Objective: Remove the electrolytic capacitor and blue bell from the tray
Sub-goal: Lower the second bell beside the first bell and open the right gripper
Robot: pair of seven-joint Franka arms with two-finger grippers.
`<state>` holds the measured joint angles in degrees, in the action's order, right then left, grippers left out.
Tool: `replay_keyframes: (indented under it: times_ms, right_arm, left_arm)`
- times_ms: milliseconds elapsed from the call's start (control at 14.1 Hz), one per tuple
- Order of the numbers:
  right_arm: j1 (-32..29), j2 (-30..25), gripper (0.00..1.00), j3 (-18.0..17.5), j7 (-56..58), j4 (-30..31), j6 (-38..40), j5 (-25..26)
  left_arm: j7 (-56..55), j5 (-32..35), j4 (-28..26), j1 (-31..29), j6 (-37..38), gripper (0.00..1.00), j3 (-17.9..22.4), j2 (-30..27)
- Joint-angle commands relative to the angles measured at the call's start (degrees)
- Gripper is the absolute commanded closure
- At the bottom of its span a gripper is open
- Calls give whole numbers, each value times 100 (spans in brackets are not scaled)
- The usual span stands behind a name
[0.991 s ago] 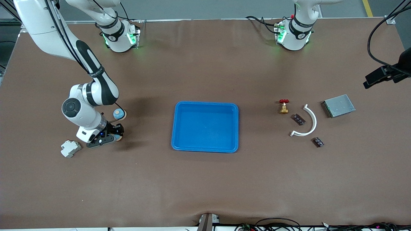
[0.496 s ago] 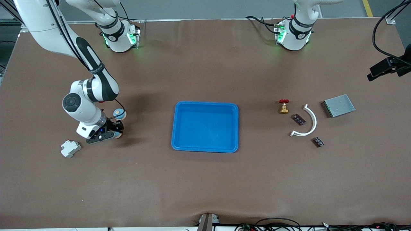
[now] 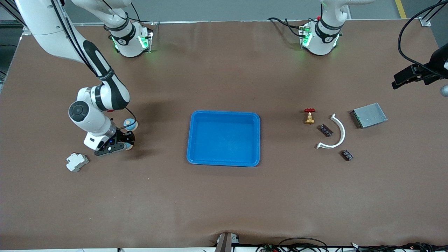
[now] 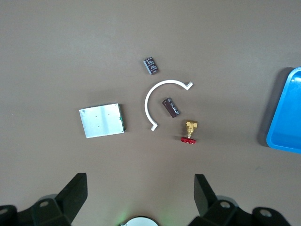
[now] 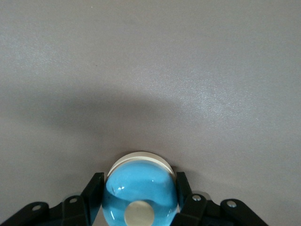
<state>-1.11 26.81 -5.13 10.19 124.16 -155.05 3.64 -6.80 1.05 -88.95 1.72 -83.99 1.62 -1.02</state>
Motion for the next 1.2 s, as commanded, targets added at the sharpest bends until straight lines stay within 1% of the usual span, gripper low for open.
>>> replay_keyframes:
  times_ms: [0,566,637,708,1133]
  right_arm:
    - [-117,-167,100,-58,89,187,-121,14]
    - [-161,-149,100,-58,80,170,-183,23]
    - [-161,-149,45,-58,71,161,-157,23]
    - [-170,-149,0,-67,45,161,-148,23]
    - [-161,-158,0,-67,28,117,-113,23]
  left_arm:
    - [64,-96,-184,-40,-65,0,-22,-161]
    - [56,-140,-254,-14,-162,0,-136,-293]
    - [38,-253,-254,-22,-170,0,-136,-285]
    - [47,-367,-254,-40,-179,0,-127,-284]
    - [-23,-280,-228,-22,-153,0,-153,-284]
